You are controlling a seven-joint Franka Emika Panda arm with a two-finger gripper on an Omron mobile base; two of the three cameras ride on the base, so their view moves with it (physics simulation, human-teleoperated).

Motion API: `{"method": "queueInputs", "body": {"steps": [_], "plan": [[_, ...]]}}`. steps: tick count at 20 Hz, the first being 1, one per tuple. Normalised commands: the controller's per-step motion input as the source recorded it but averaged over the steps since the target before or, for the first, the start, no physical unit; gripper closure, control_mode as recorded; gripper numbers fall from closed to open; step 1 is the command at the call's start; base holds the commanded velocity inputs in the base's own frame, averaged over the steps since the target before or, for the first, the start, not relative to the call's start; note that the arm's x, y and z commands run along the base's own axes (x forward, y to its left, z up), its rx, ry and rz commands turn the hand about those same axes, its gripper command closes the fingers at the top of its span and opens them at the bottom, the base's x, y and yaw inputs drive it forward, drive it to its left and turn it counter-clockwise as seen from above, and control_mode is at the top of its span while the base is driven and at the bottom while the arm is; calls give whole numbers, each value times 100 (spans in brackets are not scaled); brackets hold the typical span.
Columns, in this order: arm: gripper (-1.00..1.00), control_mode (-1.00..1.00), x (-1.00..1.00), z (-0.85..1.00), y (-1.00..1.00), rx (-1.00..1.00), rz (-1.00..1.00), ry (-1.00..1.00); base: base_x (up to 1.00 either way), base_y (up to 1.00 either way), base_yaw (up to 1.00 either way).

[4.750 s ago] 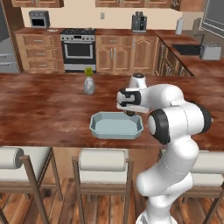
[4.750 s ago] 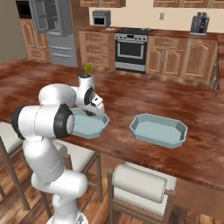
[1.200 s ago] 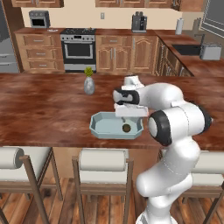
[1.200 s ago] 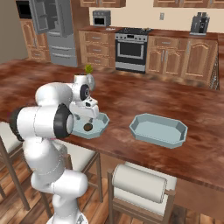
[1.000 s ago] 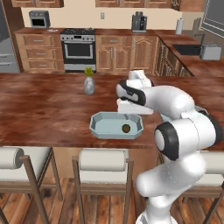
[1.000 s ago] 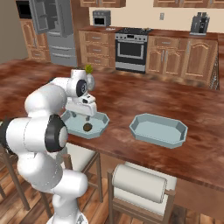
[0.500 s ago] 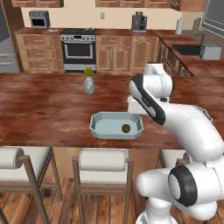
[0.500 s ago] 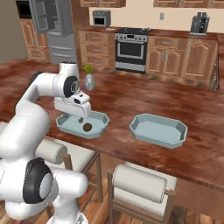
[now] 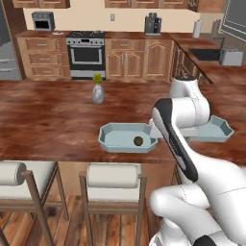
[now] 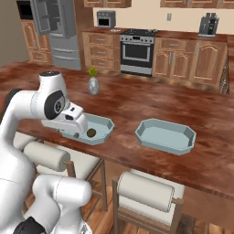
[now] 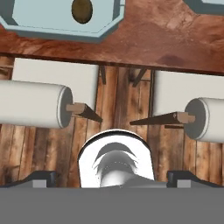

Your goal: Place the cold items (kiwi and peach) from the fridge in one tupperware on the dining counter. Place the warm items (hot dog and kebab skewer) in the stove area in another tupperware.

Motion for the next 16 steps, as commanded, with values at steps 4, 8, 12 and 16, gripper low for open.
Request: {"method": "queueInputs", "body": {"steps": [4,8,12,16], "plan": [[-100,-100,-17,-22,-19,0,5,6,0,0,0],[-100,-100,0,-1,0,0,0,0,0,0,0],[-100,-100,0,0,0,0,0,0,0,0,0],[-100,-100,-16,0,0,0,0,0,0,0,0]]}}
